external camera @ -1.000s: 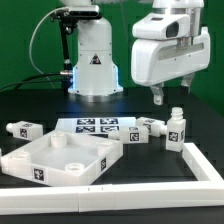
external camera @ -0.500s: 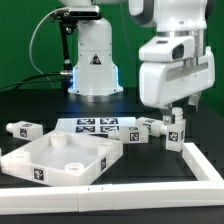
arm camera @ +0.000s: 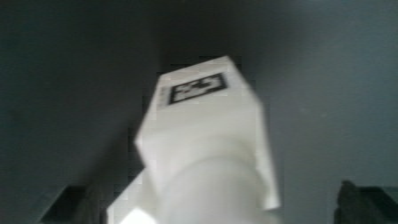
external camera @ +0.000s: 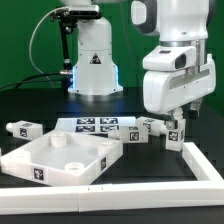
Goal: Assemble one leg
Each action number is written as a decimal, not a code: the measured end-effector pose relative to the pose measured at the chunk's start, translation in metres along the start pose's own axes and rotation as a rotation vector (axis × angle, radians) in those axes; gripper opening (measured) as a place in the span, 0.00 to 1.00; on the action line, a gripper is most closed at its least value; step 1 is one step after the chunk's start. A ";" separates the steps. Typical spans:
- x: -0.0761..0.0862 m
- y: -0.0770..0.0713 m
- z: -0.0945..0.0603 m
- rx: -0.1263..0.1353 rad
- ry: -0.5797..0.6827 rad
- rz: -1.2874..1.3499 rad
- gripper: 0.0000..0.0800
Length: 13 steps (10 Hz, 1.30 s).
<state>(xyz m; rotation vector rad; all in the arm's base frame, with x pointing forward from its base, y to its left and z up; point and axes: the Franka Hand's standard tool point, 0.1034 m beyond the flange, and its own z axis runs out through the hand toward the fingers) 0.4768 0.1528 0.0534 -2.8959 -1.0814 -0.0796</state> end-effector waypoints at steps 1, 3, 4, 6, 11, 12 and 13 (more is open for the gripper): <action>-0.006 -0.003 0.004 0.002 -0.003 -0.002 0.81; -0.010 -0.002 0.007 -0.001 0.006 -0.001 0.81; -0.010 -0.002 0.007 -0.001 0.006 -0.001 0.81; -0.010 -0.002 0.007 -0.001 0.005 -0.001 0.48; -0.007 -0.013 -0.025 -0.002 -0.036 0.085 0.35; -0.016 -0.031 -0.034 -0.008 -0.036 0.119 0.35; -0.033 -0.051 -0.033 -0.006 -0.048 0.130 0.35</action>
Offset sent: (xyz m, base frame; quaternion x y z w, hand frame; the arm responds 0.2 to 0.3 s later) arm 0.0000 0.0000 0.0000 0.0000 0.0000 0.0000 1.0000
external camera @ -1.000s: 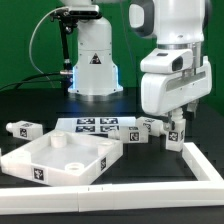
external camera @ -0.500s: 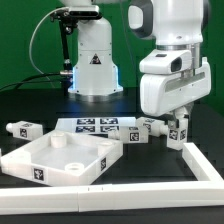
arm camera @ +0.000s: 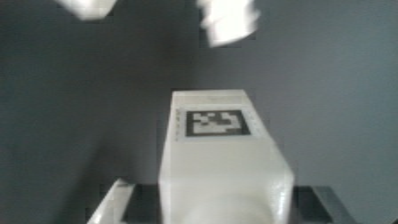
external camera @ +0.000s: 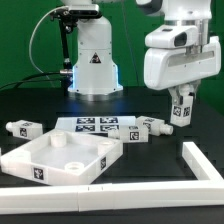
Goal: Assemble one leg
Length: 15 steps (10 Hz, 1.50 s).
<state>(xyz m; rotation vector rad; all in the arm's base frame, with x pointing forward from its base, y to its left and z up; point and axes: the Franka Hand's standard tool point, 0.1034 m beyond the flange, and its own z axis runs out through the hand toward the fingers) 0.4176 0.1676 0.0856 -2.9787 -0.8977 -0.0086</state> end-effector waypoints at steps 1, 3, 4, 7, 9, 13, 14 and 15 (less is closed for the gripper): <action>-0.014 -0.007 0.005 0.007 -0.008 0.023 0.35; -0.014 -0.006 0.006 0.010 -0.008 0.037 0.36; -0.014 -0.006 0.006 0.011 -0.009 0.037 0.36; -0.016 -0.026 0.025 0.024 0.019 0.046 0.36; -0.020 -0.027 0.041 0.035 0.031 0.053 0.36; -0.017 -0.031 0.041 0.035 0.040 0.049 0.36; -0.017 -0.031 0.041 0.035 0.040 0.049 0.51; -0.019 -0.030 0.039 0.034 0.022 0.046 0.51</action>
Offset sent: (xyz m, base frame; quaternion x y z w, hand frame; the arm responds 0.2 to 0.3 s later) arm 0.0000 0.0000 0.0000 0.0000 0.0000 0.0000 1.0000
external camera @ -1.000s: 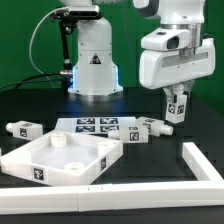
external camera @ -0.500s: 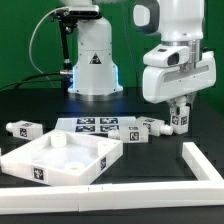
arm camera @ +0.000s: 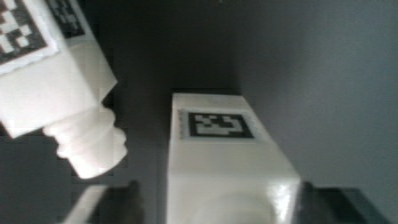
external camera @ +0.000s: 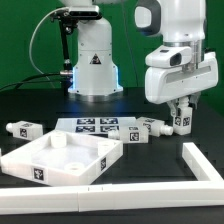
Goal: Assemble one leg
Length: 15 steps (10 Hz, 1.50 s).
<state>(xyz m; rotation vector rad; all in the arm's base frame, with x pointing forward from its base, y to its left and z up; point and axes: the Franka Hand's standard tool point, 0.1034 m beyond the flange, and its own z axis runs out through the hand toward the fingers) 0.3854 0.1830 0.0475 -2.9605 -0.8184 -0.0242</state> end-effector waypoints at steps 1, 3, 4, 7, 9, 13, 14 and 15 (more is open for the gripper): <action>-0.003 0.008 -0.018 -0.010 -0.037 -0.007 0.73; -0.006 0.032 -0.063 -0.016 -0.074 -0.062 0.80; -0.007 0.059 -0.085 -0.010 -0.081 -0.093 0.81; -0.013 0.102 -0.086 0.000 -0.029 -0.127 0.81; -0.012 0.100 -0.086 -0.001 -0.029 -0.132 0.81; -0.009 0.162 -0.101 0.038 -0.078 -0.222 0.81; 0.005 0.185 -0.103 0.031 -0.073 -0.265 0.81; 0.010 0.191 -0.103 0.031 -0.070 -0.270 0.81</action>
Offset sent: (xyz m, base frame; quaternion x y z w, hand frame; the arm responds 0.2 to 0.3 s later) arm 0.0261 -0.0655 0.0733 0.0295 -0.0611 -0.0547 0.9962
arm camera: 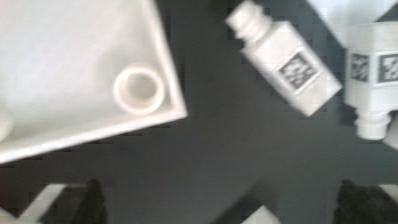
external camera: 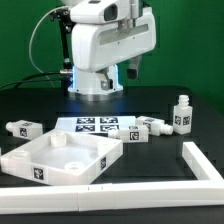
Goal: Assemble one leg
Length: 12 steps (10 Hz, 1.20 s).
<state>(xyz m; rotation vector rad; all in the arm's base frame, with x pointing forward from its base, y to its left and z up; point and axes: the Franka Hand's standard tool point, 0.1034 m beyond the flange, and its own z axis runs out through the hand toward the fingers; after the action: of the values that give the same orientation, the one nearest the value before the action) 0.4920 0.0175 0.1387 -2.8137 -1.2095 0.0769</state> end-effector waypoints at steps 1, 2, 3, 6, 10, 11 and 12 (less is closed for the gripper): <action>-0.001 -0.001 0.001 0.001 -0.002 0.000 0.81; -0.001 -0.001 0.001 0.002 -0.002 0.000 0.81; -0.001 -0.001 0.001 0.003 -0.002 0.016 0.81; -0.003 0.018 0.011 0.003 -0.007 0.345 0.81; -0.034 0.041 0.031 0.055 0.022 0.675 0.81; -0.031 0.038 0.032 0.058 0.021 0.707 0.81; -0.032 0.038 0.032 0.061 0.020 0.772 0.81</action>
Offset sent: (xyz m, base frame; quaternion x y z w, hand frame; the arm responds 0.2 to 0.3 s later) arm 0.0000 0.0000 0.0000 0.0000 0.0000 0.0650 0.9979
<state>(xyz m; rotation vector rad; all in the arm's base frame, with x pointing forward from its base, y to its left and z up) 0.4954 -0.0302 0.1034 -3.0227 -0.0565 0.1231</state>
